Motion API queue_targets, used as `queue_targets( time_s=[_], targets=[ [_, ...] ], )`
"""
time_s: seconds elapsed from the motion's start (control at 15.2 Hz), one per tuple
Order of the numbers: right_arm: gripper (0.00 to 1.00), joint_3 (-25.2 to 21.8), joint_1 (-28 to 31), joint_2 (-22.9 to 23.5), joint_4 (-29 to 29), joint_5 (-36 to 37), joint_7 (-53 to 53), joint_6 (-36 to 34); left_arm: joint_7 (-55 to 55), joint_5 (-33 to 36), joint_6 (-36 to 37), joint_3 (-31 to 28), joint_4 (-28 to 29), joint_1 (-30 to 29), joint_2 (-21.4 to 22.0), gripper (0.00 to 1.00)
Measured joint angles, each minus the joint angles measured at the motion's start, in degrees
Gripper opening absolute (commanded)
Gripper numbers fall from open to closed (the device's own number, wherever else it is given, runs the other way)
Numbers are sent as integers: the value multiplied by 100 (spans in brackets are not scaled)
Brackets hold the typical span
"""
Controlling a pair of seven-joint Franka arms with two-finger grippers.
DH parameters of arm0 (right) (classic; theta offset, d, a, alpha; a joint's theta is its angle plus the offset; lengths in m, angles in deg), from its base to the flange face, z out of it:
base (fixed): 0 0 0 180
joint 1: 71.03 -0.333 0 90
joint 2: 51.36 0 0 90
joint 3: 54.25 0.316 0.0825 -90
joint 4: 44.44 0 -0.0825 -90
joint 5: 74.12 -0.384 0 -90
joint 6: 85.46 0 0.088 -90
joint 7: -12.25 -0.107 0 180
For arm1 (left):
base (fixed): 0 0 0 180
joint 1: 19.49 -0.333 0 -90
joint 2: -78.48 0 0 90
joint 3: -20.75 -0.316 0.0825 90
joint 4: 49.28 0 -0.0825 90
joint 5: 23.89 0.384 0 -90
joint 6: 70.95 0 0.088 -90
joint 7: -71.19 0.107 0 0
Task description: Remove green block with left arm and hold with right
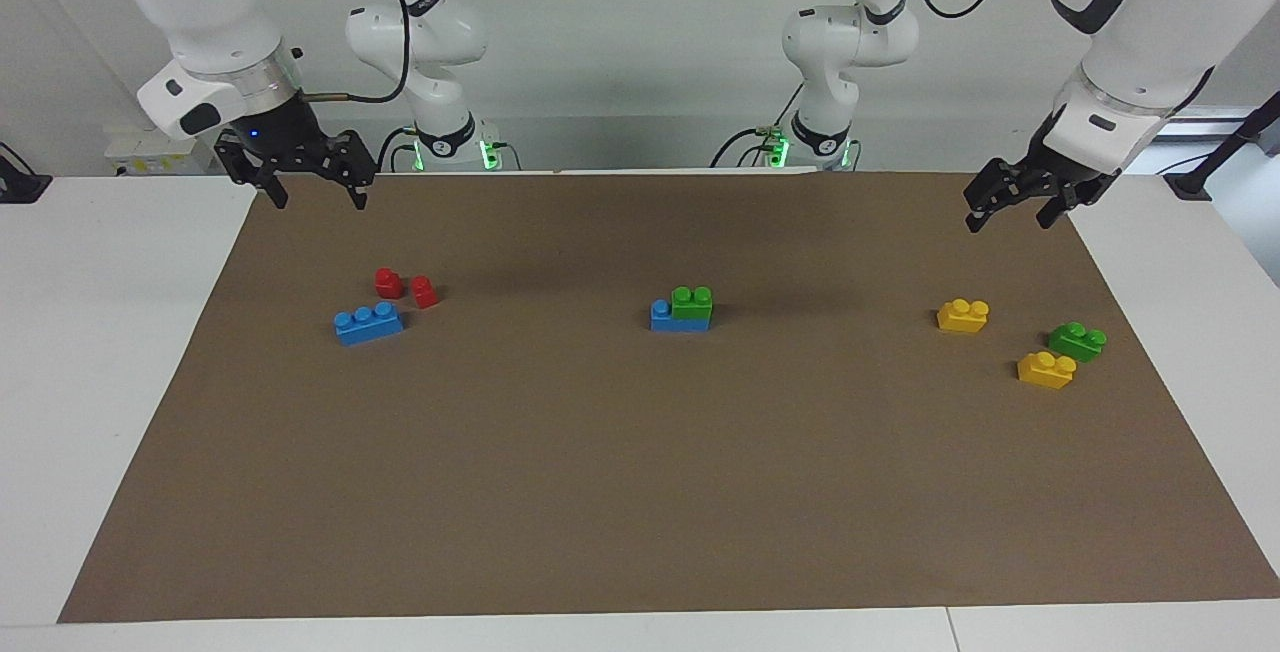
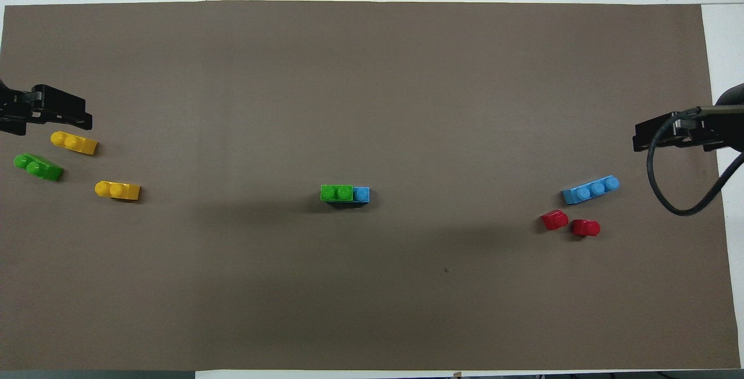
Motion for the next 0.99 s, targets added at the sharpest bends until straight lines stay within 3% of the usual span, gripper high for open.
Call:
queue_targets(
  time_s=[0.33,0.59,0.99],
  targets=[
    [100,2,-1,0,0,0,-67,0,0,0,-2,2,0,0,0,100],
    [100,17,-7,-1,44,-61,-811,-11,1,0,-3,3,0,0,0,100],
    [100,55,-521,-20,527,-750,-4583,701,0,0,-77,16,-3,4,12,100]
  ],
)
